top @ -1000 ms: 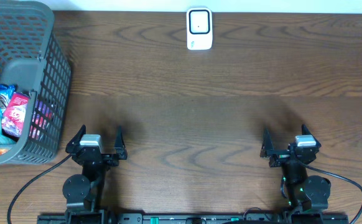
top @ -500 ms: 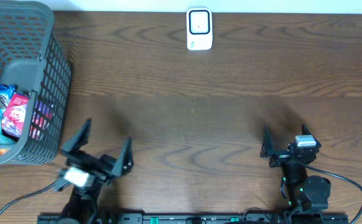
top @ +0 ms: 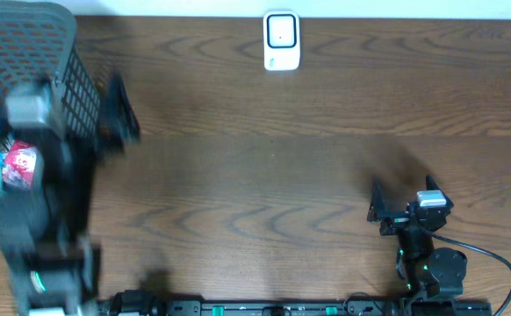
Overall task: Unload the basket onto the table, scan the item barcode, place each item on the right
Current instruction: 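Reach the left gripper into the grey basket toward the pink package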
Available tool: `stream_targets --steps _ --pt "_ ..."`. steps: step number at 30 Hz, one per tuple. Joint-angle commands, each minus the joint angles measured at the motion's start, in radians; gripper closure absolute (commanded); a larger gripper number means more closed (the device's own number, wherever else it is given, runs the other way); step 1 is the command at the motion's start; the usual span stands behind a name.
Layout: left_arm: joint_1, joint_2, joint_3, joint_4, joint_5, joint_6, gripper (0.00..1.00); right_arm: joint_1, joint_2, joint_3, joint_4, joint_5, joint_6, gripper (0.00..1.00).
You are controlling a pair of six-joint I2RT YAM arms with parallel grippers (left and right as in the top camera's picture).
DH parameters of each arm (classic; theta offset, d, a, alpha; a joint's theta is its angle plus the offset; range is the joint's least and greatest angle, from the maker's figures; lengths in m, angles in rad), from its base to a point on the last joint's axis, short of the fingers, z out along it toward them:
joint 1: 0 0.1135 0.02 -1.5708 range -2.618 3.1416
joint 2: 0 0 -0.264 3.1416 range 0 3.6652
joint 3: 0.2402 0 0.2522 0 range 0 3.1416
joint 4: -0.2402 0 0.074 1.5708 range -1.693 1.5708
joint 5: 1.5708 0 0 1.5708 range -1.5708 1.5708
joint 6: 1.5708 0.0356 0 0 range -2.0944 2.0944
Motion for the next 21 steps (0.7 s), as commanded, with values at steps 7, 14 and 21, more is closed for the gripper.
stream_targets --steps 7,14,21 --pt "0.2 0.815 1.237 -0.912 -0.433 0.163 0.02 0.01 -0.007 -0.001 -0.005 0.0 0.014 0.01" --pt "0.417 0.956 1.268 -1.086 -0.264 0.046 0.02 0.01 -0.007 -0.001 -0.005 0.001 0.014 0.01" --pt "0.501 1.02 1.207 -1.15 -0.266 -0.23 0.02 0.01 -0.007 -0.001 -0.005 0.0 0.014 0.01"
